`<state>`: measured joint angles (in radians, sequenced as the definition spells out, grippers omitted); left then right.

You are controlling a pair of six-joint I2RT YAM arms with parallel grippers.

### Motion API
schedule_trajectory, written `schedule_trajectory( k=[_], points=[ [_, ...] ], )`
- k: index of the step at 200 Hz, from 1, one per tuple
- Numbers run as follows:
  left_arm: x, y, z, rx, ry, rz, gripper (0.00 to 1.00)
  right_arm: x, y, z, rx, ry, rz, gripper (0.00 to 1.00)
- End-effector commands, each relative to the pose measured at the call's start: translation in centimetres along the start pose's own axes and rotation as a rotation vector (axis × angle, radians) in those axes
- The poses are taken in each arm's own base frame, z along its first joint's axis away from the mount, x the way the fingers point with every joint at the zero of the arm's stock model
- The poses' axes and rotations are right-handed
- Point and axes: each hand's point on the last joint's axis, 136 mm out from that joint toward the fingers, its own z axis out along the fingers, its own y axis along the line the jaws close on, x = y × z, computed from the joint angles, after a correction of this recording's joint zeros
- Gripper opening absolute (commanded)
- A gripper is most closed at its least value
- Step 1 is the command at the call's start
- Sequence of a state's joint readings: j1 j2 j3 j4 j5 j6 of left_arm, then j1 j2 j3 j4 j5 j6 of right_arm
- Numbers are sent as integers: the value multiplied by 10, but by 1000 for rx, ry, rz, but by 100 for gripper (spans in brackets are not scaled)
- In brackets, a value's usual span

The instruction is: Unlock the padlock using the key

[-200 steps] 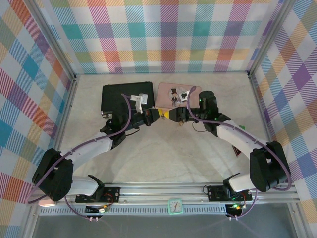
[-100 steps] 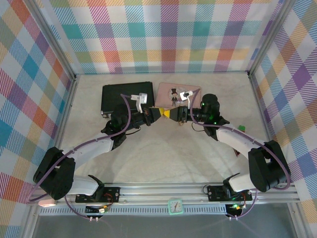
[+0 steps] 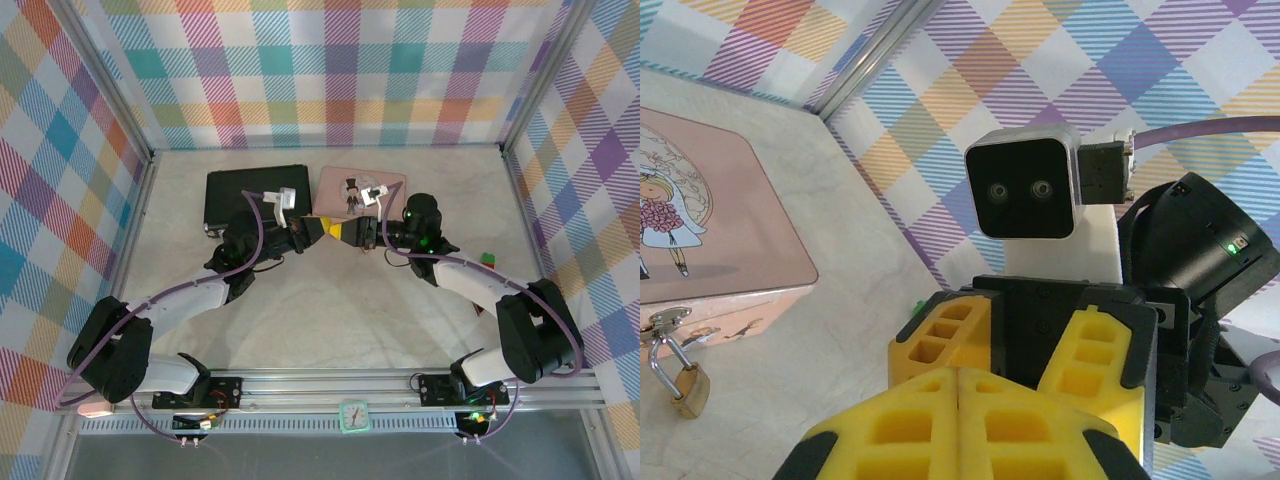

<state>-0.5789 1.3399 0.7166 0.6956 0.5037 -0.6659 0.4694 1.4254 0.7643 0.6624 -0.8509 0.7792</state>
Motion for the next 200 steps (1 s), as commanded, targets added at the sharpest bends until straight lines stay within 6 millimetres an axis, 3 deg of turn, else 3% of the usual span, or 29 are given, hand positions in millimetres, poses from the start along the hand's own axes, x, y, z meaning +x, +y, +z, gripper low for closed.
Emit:
schedule_trajectory(
  k=[1,75,119,200],
  points=[
    [-10,-8,-4,31,-46,22,0,3,11,2,-50,12,-24,33],
    [-13,-10,-7,31,-63,17,0,7,5,4,-36,13,-1,38],
    [-13,-8,-8,23,-69,16,0,9,5,4,-36,21,9,32],
    [-14,-8,-8,25,-76,3,0,7,4,6,-43,20,2,7]
  ],
)
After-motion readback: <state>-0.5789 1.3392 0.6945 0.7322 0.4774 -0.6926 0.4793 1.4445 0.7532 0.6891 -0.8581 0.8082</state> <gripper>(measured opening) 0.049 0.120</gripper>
